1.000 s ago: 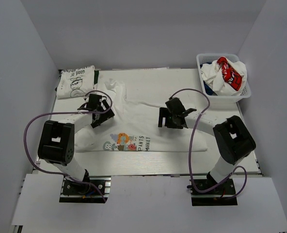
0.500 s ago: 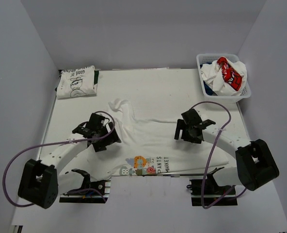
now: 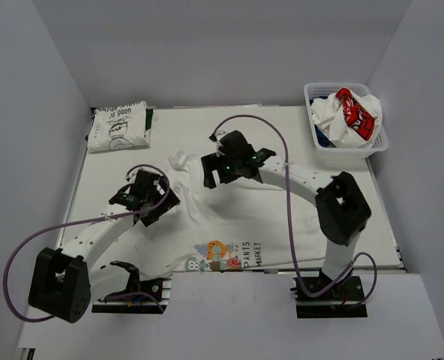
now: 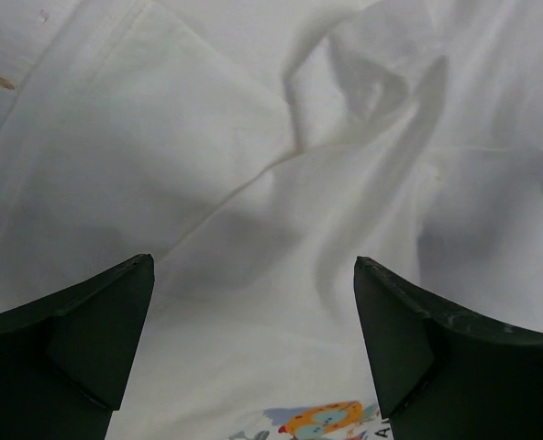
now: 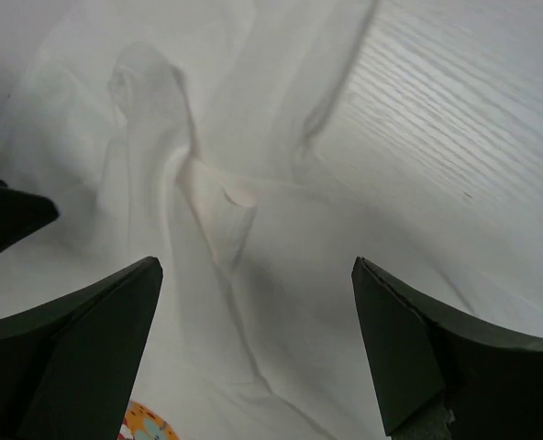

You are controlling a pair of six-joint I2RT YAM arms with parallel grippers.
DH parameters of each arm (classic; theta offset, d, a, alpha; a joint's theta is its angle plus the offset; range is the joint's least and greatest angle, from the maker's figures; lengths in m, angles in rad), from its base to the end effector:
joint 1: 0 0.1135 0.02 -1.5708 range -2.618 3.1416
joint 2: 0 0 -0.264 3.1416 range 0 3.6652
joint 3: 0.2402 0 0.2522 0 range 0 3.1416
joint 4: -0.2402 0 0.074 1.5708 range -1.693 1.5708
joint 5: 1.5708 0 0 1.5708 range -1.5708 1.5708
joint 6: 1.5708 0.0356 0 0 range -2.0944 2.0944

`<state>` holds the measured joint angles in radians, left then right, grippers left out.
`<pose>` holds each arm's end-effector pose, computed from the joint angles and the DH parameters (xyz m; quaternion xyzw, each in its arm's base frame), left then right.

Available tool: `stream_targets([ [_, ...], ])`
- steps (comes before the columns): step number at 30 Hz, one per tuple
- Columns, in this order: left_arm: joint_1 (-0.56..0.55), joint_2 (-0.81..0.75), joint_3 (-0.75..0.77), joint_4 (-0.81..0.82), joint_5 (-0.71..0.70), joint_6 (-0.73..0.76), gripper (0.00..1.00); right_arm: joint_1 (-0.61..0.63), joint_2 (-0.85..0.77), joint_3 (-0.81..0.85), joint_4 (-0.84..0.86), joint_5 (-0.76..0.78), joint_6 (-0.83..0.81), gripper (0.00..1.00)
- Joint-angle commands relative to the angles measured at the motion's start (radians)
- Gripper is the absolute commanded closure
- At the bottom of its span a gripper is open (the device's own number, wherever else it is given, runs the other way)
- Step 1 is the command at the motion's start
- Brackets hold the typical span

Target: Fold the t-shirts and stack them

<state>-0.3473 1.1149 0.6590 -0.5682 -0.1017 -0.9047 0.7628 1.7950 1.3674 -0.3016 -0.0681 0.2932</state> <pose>0.1959 -0.0671 0.2031 -0.2777 0.9207 -0.1183 0.2472 0.2934 0.2838 0.2509 -0.2257 0.8840 0.2325 0.3370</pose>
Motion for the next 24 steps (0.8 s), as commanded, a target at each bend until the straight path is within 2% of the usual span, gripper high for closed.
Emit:
stream_targets([
  [1, 0.005, 0.048, -0.048, 0.066, -0.023, -0.028, 0.00, 0.023, 0.110, 0.117, 0.055, -0.097, -0.075, 0.10],
  [5, 0.005, 0.115, -0.085, 0.082, -0.003, -0.074, 0.00, 0.052, 0.231, 0.265, 0.013, -0.168, -0.088, 0.19],
  [12, 0.005, 0.198, -0.085, 0.042, -0.026, -0.094, 0.00, 0.084, 0.300, 0.262, 0.005, -0.203, -0.078, 0.37],
  [18, 0.005, 0.229, -0.094, 0.033, -0.026, -0.103, 0.00, 0.109, 0.326, 0.259, -0.017, -0.184, -0.089, 0.38],
  [23, 0.005, 0.238, -0.104, 0.021, -0.026, -0.103, 0.00, 0.118, 0.368, 0.275, -0.053, -0.108, -0.085, 0.45],
  [24, 0.005, 0.238, -0.104, 0.021, -0.026, -0.112, 0.00, 0.119, 0.371, 0.277, -0.057, -0.063, -0.092, 0.48],
])
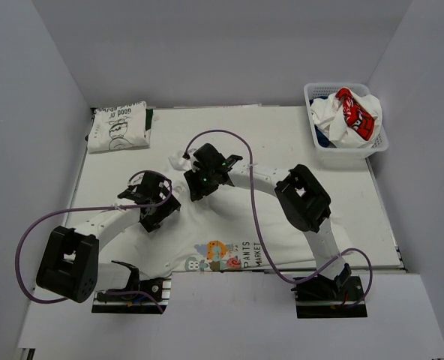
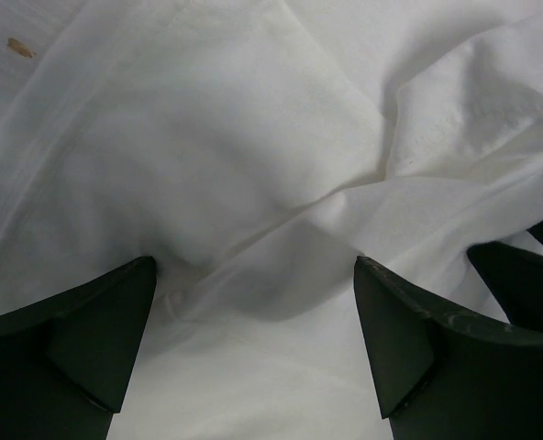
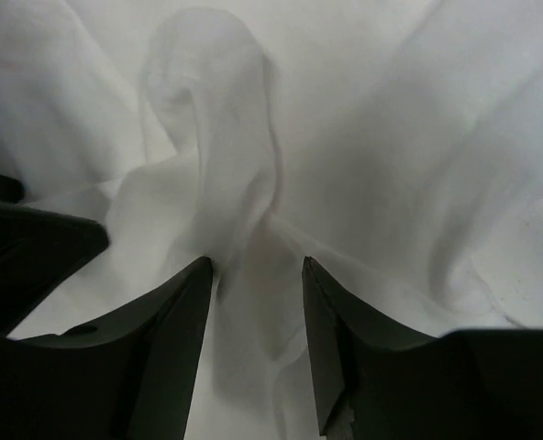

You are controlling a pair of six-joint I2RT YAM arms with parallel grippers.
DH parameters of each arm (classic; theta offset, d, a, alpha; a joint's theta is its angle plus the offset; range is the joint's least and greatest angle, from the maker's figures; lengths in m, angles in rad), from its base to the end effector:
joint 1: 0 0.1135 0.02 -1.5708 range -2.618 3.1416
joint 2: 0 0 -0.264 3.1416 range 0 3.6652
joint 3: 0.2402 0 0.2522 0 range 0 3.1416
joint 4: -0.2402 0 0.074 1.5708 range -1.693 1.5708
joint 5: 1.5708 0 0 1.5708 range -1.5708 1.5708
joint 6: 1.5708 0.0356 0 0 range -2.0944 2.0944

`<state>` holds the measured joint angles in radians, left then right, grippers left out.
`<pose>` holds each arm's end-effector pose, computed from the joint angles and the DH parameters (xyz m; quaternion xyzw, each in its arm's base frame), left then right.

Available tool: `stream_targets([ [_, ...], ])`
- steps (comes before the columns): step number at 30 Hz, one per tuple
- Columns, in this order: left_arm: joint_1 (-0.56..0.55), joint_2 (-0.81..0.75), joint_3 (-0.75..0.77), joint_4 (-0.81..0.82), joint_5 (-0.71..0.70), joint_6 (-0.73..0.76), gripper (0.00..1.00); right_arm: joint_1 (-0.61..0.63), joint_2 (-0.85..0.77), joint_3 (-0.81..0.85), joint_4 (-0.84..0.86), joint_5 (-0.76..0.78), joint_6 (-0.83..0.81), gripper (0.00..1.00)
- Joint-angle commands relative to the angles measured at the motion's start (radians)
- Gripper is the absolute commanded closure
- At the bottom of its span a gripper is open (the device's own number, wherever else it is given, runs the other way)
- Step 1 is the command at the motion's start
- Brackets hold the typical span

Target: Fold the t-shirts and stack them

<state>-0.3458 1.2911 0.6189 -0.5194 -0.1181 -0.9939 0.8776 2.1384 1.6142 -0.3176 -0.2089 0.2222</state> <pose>0.2052 -0.0695 0.1601 -0.3227 0.9258 -0.0714 0.1835 0.2988 0.3713 0.1843 -0.3343 0.8678 0.2683 0.2514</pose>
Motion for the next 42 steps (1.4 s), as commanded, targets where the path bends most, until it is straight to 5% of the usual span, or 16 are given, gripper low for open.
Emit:
stream_targets([
  [1, 0.004, 0.062, -0.064, -0.028, -0.009, -0.023, 0.00, 0.004, 0.032, 0.032, -0.046, 0.088, -0.023, 0.50],
  [5, 0.004, 0.053, -0.084, -0.028, -0.009, -0.023, 0.00, 0.000, 0.038, 0.029, -0.055, 0.097, -0.026, 0.69],
  [7, 0.004, 0.076, -0.084, -0.039, -0.009, -0.032, 0.00, 0.004, 0.031, 0.027, -0.049, 0.083, -0.018, 0.89],
  [10, 0.004, 0.103, -0.084, -0.048, -0.009, -0.032, 0.00, 0.000, 0.003, 0.023, -0.034, 0.078, -0.004, 0.98],
  [21, 0.004, 0.189, -0.084, -0.068, -0.018, -0.042, 0.00, -0.008, -0.187, -0.082, 0.054, 0.186, 0.057, 1.00],
  [34, 0.004, 0.217, -0.065, -0.088, -0.018, -0.042, 0.00, -0.029, -0.164, -0.096, -0.135, 0.356, 0.174, 1.00],
  [38, 0.004, 0.217, -0.055, -0.097, -0.018, -0.042, 0.00, -0.028, -0.137, -0.071, -0.164, 0.318, 0.148, 0.68],
  [39, 0.004, 0.217, -0.054, -0.106, -0.029, -0.042, 0.00, -0.031, -0.137, -0.051, -0.167, 0.312, 0.147, 0.49],
  [42, 0.004, 0.208, -0.033, -0.125, -0.054, -0.042, 0.00, -0.028, -0.155, -0.043, -0.153, 0.299, 0.128, 0.36],
])
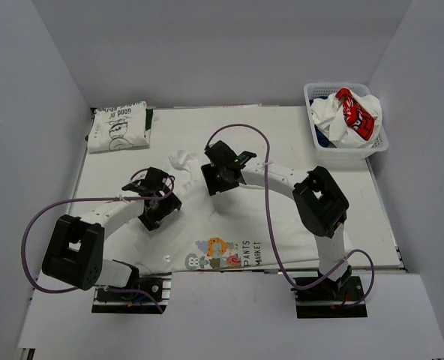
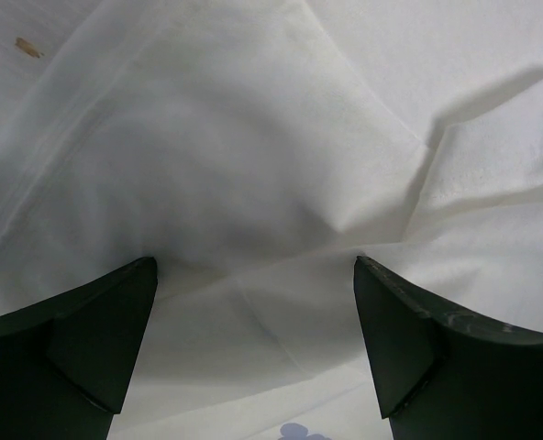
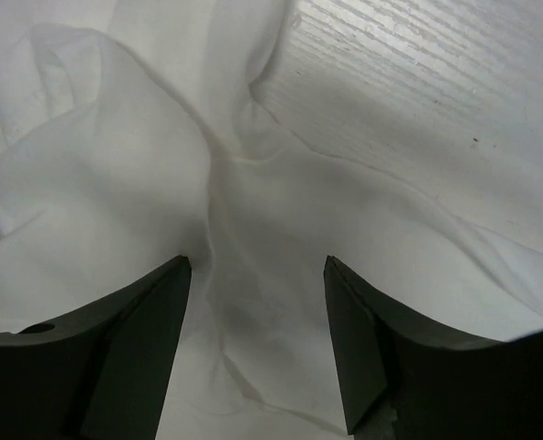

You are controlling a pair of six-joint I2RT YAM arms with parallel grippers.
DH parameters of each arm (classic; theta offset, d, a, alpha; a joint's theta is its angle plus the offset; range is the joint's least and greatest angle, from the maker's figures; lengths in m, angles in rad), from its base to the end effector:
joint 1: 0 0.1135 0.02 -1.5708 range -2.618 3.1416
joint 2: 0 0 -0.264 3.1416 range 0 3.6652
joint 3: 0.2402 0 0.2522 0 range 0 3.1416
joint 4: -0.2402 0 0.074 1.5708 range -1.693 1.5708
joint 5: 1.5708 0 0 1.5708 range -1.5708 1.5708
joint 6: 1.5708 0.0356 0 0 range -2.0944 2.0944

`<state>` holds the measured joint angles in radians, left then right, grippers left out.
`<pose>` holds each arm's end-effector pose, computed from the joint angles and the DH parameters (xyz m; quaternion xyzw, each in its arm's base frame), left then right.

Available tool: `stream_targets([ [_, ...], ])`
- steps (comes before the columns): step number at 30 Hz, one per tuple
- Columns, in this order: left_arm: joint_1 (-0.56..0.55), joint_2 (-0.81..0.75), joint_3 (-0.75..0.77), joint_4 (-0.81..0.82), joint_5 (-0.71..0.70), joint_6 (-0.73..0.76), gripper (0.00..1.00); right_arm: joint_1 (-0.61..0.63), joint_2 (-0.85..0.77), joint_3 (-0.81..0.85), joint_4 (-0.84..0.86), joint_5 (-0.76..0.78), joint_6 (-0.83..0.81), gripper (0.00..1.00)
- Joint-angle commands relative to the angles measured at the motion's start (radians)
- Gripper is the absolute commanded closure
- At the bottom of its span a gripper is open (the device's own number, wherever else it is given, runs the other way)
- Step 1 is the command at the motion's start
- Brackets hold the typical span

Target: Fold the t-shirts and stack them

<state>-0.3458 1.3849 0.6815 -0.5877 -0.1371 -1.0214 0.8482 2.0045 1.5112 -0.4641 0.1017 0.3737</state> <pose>0.2152 -0.0724 0.1552 -0.3364 0.9289 -0.0352 0.1507 0.2924 0.3262 0.2004 -0.2089 0.9290 0.1333 0.2748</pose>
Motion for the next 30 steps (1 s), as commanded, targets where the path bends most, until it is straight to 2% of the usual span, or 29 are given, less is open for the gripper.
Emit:
stream_targets([
  [1, 0.004, 0.102, -0.096, -0.057, -0.035, -0.014, 0.00, 0.000, -0.044, 0.057, 0.002, -0.016, -0.028, 0.33],
  [7, 0.004, 0.011, 0.009, -0.130, -0.142, -0.034, 0.00, 0.000, -0.098, 0.046, 0.107, -0.083, -0.050, 0.29],
  [12, 0.004, -0.102, 0.087, -0.130, -0.197, -0.034, 0.00, -0.001, -0.079, 0.095, 0.113, -0.092, -0.050, 0.29],
  [15, -0.005, -0.178, 0.121, -0.121, -0.222, -0.025, 0.00, -0.003, -0.088, 0.093, 0.142, -0.172, -0.048, 0.29],
  [16, -0.005, -0.196, 0.134, -0.121, -0.222, -0.025, 0.00, 0.000, -0.098, 0.075, 0.168, -0.192, -0.036, 0.26],
  [17, -0.005, -0.214, 0.145, -0.121, -0.222, -0.016, 0.00, -0.003, -0.095, 0.072, 0.195, -0.277, -0.023, 0.26],
  [19, -0.005, -0.268, 0.157, -0.121, -0.222, -0.005, 0.00, -0.008, -0.090, 0.052, 0.249, -0.344, -0.004, 0.22],
  [20, -0.005, -0.286, 0.173, -0.138, -0.252, -0.005, 0.00, -0.009, -0.076, 0.038, 0.295, -0.444, 0.008, 0.14],
  [21, -0.005, -0.303, 0.182, -0.150, -0.263, -0.005, 0.00, -0.006, -0.052, 0.035, 0.314, -0.471, 0.016, 0.10],
  [25, 0.004, -0.386, 0.205, -0.169, -0.303, -0.005, 0.00, -0.018, 0.043, 0.061, 0.392, -0.568, 0.063, 0.10],
  [27, 0.004, -0.425, 0.195, -0.169, -0.303, -0.005, 0.00, -0.034, 0.094, 0.050, 0.444, -0.570, 0.077, 0.10],
  [30, 0.004, -0.438, 0.194, -0.169, -0.312, -0.005, 0.00, -0.066, 0.163, -0.009, 0.634, -0.585, 0.132, 0.10],
])
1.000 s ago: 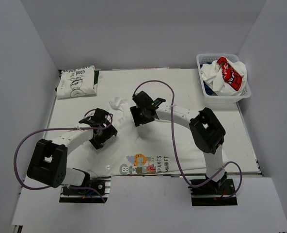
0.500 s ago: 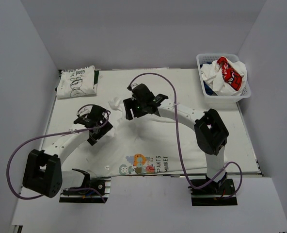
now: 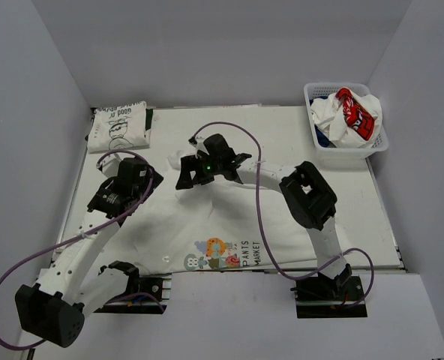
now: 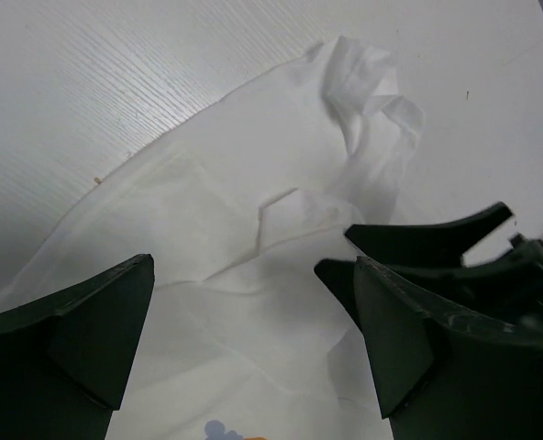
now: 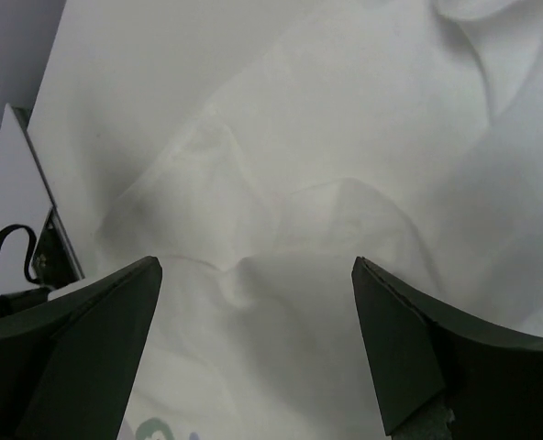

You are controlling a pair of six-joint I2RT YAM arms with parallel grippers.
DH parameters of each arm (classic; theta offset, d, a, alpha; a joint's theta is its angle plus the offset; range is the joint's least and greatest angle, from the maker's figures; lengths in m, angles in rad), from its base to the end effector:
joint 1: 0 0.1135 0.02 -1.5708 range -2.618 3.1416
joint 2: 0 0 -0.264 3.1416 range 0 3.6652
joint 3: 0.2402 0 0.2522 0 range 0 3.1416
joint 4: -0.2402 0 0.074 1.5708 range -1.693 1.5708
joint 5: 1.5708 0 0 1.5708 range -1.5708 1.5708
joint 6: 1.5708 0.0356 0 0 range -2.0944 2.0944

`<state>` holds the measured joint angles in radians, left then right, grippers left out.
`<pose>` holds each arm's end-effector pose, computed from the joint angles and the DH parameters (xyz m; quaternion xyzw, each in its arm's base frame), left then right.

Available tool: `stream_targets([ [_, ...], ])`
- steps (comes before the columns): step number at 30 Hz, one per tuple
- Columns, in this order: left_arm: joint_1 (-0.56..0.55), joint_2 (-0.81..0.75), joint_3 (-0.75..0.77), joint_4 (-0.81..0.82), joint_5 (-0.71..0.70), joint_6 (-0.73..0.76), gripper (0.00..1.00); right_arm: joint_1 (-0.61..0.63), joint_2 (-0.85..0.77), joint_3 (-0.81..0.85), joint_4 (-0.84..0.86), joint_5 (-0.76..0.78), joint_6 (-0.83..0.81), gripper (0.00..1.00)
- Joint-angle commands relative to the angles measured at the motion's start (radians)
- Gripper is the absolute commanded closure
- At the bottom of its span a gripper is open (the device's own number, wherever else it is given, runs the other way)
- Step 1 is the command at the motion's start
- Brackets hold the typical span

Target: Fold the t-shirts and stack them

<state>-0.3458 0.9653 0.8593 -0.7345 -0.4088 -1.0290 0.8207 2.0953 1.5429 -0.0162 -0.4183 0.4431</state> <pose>0.1843 -0.0514 0.2848 -0.3747 0.8375 -0.0753 0.3906 0.3180 0.3625 0.2072 -0.2590 0.8240 0.4245 0.2716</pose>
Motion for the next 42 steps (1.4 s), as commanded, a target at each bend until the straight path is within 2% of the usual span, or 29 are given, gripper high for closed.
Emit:
stream_targets([
  [1, 0.004, -0.019, 0.029, -0.034, -0.041, 0.003, 0.00, -0.046, 0.090, -0.040, 0.202, -0.083, 0.077, 0.10],
  [6, 0.004, 0.006, 0.052, -0.059, -0.041, 0.012, 0.00, -0.089, 0.195, -0.026, 0.303, -0.161, 0.111, 0.10],
  [13, 0.004, 0.041, 0.061, -0.049, -0.022, 0.021, 0.00, -0.091, 0.197, 0.039, 0.229, -0.099, 0.048, 0.10],
  [17, 0.004, 0.062, 0.021, 0.068, 0.010, 0.078, 0.00, -0.097, 0.114, 0.048, 0.213, -0.094, 0.019, 0.10],
  [19, 0.004, 0.125, 0.010, 0.160, 0.098, 0.192, 0.00, -0.097, 0.074, 0.034, 0.197, -0.099, -0.007, 0.10],
  [22, 0.004, 0.228, 0.033, 0.222, 0.194, 0.245, 0.00, -0.097, -0.090, -0.051, 0.196, -0.097, -0.043, 0.10],
  [23, 0.004, 0.301, 0.059, 0.222, 0.194, 0.245, 0.00, -0.094, -0.163, -0.123, 0.220, -0.077, -0.056, 0.10],
  [26, 0.004, 0.392, 0.092, 0.222, 0.214, 0.245, 0.02, -0.089, -0.308, -0.374, 0.274, -0.042, -0.119, 0.10],
  [28, 0.004, 0.453, 0.092, 0.257, 0.244, 0.257, 0.04, -0.080, -0.400, -0.426, 0.271, -0.020, -0.141, 0.10],
  [30, 0.004, 0.481, 0.080, 0.303, 0.263, 0.257, 0.07, -0.063, -0.426, -0.487, 0.236, -0.022, -0.153, 0.10],
  [34, 0.004, 0.532, 0.069, 0.385, 0.288, 0.257, 0.15, -0.023, -0.394, -0.529, 0.245, -0.060, -0.188, 0.10],
  [38, 0.004, 0.584, 0.069, 0.408, 0.298, 0.257, 0.22, 0.017, -0.299, -0.452, 0.187, -0.068, -0.222, 0.10],
  [42, 0.004, 0.627, 0.069, 0.408, 0.298, 0.258, 0.27, 0.037, -0.247, -0.452, 0.228, -0.074, -0.199, 0.10],
])
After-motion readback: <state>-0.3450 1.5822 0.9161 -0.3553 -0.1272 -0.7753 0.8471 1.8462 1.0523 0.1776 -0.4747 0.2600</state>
